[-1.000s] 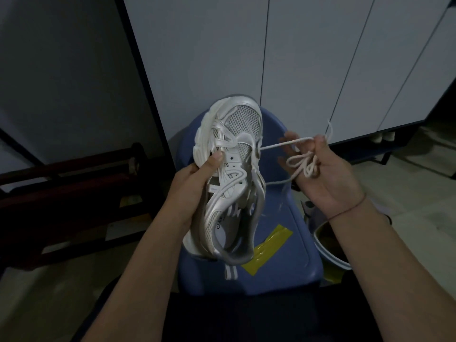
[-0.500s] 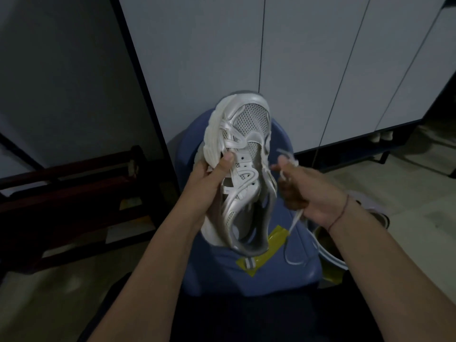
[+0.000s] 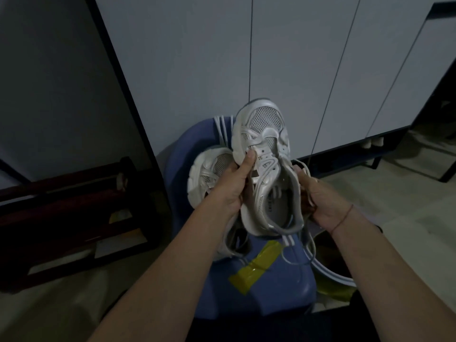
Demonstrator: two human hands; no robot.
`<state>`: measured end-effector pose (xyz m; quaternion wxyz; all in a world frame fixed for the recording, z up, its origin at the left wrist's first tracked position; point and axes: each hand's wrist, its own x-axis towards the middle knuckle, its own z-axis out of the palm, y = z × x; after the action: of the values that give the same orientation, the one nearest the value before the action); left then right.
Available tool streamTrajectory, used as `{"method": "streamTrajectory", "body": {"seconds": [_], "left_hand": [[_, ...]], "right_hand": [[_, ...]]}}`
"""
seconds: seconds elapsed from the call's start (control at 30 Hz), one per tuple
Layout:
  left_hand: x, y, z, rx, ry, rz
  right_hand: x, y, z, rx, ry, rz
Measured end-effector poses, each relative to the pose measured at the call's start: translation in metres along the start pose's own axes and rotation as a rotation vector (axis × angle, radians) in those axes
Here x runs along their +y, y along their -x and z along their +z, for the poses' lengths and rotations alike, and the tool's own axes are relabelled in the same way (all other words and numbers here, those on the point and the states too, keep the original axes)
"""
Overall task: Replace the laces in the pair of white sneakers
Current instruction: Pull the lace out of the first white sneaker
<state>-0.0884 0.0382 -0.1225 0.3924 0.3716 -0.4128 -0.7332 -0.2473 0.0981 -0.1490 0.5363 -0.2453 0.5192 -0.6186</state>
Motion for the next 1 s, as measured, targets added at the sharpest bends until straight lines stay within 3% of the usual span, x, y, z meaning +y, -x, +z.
{"method": "streamTrajectory", "body": {"seconds": [0.2, 0.4, 0.73, 1.0], "left_hand": [[-0.008, -0.010, -0.007, 0.029, -0.050, 0.058], [-0.005, -0.003, -0.011, 0.028, -0.005, 0.057], [-0.014, -0.011, 0.011, 0.025, -0.004, 0.023], [-0.042, -0.025, 0.001, 0.114, -0.023, -0.021]], "right_hand": [[0.016, -0.012, -0.003, -0.062, -0.055, 0.088], [0.012, -0.013, -0.003, -0.125, -0.026, 0.050], [-0.003, 0.001, -0.020, -0.012, -0.039, -0.075], [0.035, -0.015, -0.008, 0.009, -0.088, 0.113]]}}
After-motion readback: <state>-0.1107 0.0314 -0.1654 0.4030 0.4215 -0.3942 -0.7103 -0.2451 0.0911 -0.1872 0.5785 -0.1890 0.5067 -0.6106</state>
